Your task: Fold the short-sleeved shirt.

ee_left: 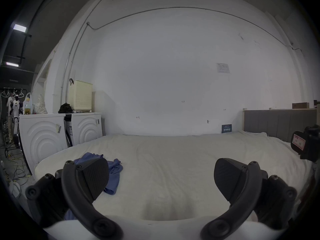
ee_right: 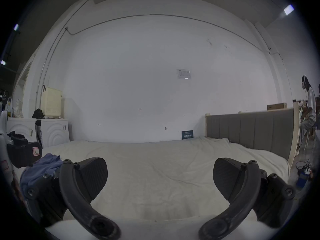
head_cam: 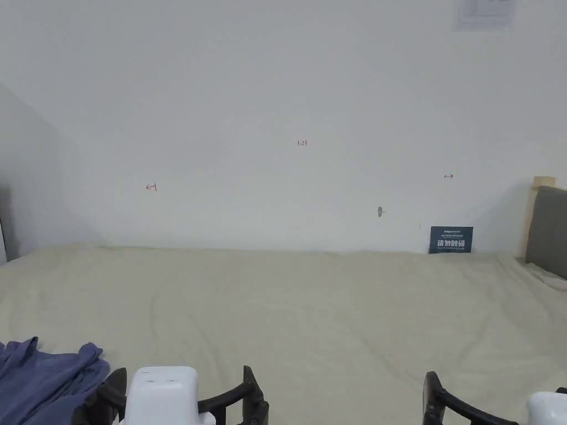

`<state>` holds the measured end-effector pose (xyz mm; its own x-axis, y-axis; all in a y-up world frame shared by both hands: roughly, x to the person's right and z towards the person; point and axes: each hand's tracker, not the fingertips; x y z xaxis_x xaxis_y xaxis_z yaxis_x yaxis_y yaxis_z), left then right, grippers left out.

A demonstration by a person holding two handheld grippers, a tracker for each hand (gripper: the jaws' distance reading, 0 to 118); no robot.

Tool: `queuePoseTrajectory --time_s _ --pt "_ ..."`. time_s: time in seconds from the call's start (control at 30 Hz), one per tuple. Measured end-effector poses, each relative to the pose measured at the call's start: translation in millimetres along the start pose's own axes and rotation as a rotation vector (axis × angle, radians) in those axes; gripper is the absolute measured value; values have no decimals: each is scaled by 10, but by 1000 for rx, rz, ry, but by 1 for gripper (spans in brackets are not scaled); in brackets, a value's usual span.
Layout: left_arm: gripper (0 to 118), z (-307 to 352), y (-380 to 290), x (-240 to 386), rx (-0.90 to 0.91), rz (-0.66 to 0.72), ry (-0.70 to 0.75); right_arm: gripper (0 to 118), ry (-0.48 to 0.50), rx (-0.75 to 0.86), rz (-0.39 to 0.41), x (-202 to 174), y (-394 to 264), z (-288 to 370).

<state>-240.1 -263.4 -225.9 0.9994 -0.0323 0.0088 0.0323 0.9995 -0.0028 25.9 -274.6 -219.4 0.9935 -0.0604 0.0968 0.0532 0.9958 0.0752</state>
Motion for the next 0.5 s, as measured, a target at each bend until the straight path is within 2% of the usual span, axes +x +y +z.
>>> queuePoseTrajectory --time_s 0.23,0.5 --pt "118 51 -46 58 29 13 -16 118 28 67 60 -78 23 97" --pt "118 94 -14 63 30 17 -66 118 47 35 7 -4 3 78"
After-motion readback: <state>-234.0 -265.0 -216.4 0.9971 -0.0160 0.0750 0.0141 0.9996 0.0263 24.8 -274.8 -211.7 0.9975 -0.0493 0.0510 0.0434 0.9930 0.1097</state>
